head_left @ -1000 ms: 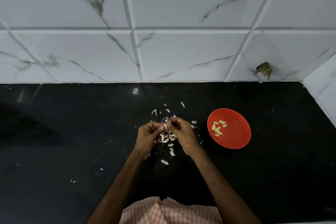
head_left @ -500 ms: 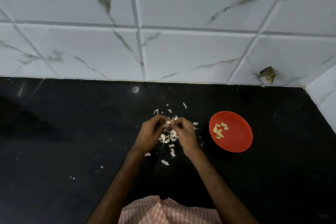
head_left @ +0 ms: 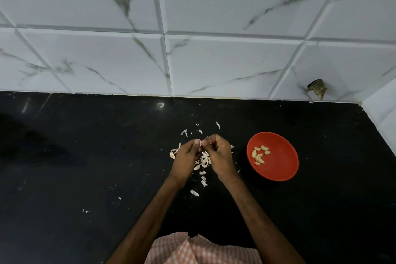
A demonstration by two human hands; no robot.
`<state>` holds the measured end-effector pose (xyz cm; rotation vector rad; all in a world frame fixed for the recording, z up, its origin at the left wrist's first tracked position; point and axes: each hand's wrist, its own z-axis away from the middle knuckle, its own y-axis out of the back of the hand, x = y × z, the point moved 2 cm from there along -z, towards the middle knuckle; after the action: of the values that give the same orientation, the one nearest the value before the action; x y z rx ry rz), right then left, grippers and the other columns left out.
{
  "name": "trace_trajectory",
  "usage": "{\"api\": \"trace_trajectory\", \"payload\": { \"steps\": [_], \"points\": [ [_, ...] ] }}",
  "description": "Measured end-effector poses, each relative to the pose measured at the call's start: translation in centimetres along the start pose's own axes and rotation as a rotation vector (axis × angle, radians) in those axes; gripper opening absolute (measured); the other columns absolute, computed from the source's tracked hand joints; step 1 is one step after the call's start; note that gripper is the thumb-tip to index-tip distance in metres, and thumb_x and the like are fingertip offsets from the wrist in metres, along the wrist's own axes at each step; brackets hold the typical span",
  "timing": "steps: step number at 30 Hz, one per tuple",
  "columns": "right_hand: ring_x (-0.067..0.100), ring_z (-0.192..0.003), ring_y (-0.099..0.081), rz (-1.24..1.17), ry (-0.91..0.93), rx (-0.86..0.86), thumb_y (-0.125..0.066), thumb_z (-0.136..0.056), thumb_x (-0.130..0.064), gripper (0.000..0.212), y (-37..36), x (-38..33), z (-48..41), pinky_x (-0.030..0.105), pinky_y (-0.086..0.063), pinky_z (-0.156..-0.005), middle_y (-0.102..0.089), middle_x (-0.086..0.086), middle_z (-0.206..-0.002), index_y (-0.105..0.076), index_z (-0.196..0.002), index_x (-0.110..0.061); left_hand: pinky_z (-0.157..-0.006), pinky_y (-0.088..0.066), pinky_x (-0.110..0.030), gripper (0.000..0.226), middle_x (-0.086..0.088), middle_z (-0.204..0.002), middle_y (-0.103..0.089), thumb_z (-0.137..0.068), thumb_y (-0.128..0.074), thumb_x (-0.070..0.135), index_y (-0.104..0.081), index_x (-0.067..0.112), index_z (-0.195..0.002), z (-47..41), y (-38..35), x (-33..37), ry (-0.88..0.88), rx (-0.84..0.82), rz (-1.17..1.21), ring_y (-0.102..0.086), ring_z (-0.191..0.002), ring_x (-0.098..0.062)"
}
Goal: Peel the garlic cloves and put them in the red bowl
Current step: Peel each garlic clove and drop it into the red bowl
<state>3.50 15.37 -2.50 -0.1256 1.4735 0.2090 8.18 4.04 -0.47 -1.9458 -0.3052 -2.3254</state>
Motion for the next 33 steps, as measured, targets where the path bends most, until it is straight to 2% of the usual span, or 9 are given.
{"api": "trace_trajectory", "payload": {
  "steps": [5,8,10,14,19,22,24,26,33],
  "points": [
    [0.011,-0.07,-0.064,-0.282,-0.068,0.057,-0.062,-0.099,-0.009,0.011,-0.4,-0.7,0.6,0.024,-0.052,-0.071,-0.069,0.002,-0.076,-0.066,-0.089,-0.006,-0.067,-0.046,-0.02,0.026,-0.002,-0.075,-0.059,-0.107,-0.047,0.014,-0.065,0.002,-0.092,-0.1,0.6,1.1,-0.111,-0.003,-0.056,-0.055,-0.071,-0.008],
    [0.011,-0.073,-0.065,-0.357,-0.04,0.04,-0.061,-0.097,-0.005,0.007,0.3,-1.3,0.4,0.023,-0.054,-0.069,-0.07,0.002,-0.08,-0.066,-0.093,-0.006,-0.074,-0.046,-0.024,0.026,-0.005,-0.081,-0.058,-0.107,-0.046,0.014,-0.064,-0.003,-0.101,0.2,0.6,1.4,-0.1,-0.058,0.032,-0.054,-0.078,-0.013],
    [0.01,-0.078,-0.066,-0.358,-0.019,0.016,-0.062,-0.095,-0.002,0.006,0.6,-1.5,0.3,0.022,-0.055,-0.072,-0.07,0.002,-0.083,-0.066,-0.094,-0.006,-0.069,-0.044,-0.022,0.027,-0.005,-0.081,-0.057,-0.106,-0.047,0.019,-0.063,-0.002,-0.1,0.6,0.4,1.7,-0.081,-0.068,0.087,-0.052,-0.076,-0.013],
    [0.014,-0.089,-0.066,-0.283,0.049,-0.029,-0.064,-0.093,0.0,0.006,0.9,-1.6,0.4,0.025,-0.054,-0.081,-0.068,0.006,-0.093,-0.066,-0.096,-0.005,-0.044,-0.032,-0.011,0.02,0.002,-0.069,-0.053,-0.105,-0.046,0.008,-0.06,0.006,-0.09,0.9,0.3,2.5,0.023,-0.002,0.225,-0.044,-0.05,0.0],
    [0.023,-0.097,-0.068,-0.131,0.122,-0.04,-0.07,-0.093,-0.012,0.01,1.1,-1.6,0.4,0.04,-0.056,-0.086,-0.071,0.005,-0.099,-0.071,-0.094,-0.022,-0.039,-0.027,-0.018,0.012,0.004,-0.067,-0.052,-0.103,-0.054,0.013,-0.063,0.012,-0.094,1.0,0.1,2.4,0.029,0.083,0.308,-0.04,-0.051,-0.006],
    [0.025,-0.1,-0.068,0.038,0.2,-0.023,-0.071,-0.093,-0.024,0.005,1.2,-1.9,0.6,0.05,-0.056,-0.089,-0.072,0.0,-0.101,-0.071,-0.098,-0.021,-0.047,-0.045,-0.026,0.007,0.003,-0.075,-0.062,-0.102,-0.058,0.017,-0.064,0.013,-0.101,1.0,0.4,2.3,-0.121,0.111,0.153,-0.055,-0.06,-0.012],
    [0.019,-0.098,-0.066,0.191,0.295,-0.001,-0.07,-0.092,-0.021,0.007,1.5,-2.5,0.8,0.043,-0.055,-0.086,-0.071,-0.007,-0.099,-0.072,-0.098,-0.018,-0.068,-0.055,-0.028,0.004,0.003,-0.091,-0.069,-0.101,-0.061,0.017,-0.065,0.017,-0.102,0.9,0.7,2.1,-0.238,0.157,-0.035,-0.066,-0.08,-0.013],
    [0.013,-0.095,-0.065,0.324,0.392,0.029,-0.071,-0.091,-0.014,0.005,1.6,-3.3,0.9,0.035,-0.054,-0.082,-0.071,-0.011,-0.095,-0.074,-0.096,-0.015,-0.078,-0.054,-0.027,0.004,0.005,-0.095,-0.069,-0.1,-0.063,0.014,-0.066,0.017,-0.101,0.9,1.0,1.9,-0.33,0.202,-0.159,-0.067,-0.09,-0.015],
    [0.007,-0.078,-0.068,0.437,0.36,0.063,-0.07,-0.091,-0.01,0.008,1.0,-4.5,0.9,0.023,-0.056,-0.068,-0.073,-0.006,-0.083,-0.078,-0.092,-0.012,-0.076,-0.054,-0.027,0.012,0.014,-0.103,-0.061,-0.096,-0.065,0.008,-0.067,0.018,-0.103,0.8,1.3,1.3,-0.481,0.221,-0.405,-0.064,-0.094,-0.007]
  ]
}}
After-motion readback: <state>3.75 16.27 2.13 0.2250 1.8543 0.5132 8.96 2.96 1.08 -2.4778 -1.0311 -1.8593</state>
